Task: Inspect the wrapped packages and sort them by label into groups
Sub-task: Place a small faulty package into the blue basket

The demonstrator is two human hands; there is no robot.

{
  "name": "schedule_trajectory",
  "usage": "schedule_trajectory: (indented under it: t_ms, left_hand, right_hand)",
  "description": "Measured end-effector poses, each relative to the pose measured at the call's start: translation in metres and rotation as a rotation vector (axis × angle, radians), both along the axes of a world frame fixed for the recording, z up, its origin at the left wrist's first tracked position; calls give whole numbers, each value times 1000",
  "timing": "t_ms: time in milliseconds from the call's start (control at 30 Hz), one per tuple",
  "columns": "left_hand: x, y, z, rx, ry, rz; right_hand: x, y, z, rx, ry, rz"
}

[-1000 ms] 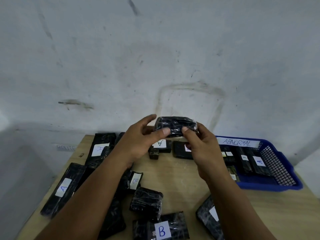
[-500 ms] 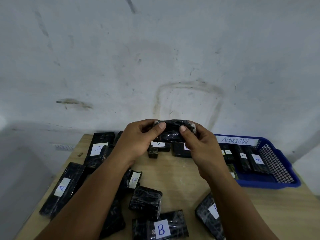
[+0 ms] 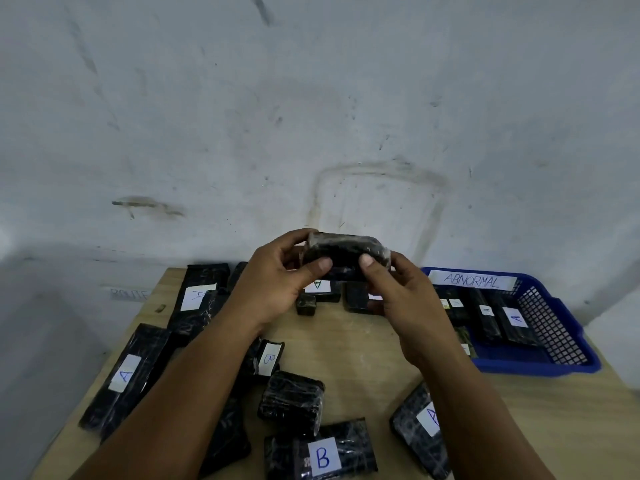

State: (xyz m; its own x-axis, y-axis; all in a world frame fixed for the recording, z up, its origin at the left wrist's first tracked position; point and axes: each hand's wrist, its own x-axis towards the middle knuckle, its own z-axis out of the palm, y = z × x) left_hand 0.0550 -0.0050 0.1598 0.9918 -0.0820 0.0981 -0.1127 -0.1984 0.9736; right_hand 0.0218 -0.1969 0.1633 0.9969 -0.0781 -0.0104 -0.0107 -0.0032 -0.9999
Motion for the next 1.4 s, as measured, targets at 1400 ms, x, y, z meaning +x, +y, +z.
schedule_trajectory:
  t_ms: [1400]
  left_hand:
    - [-3, -5, -8, -75, 65, 103]
  right_hand:
    - [8, -10, -21, -47, 15, 112]
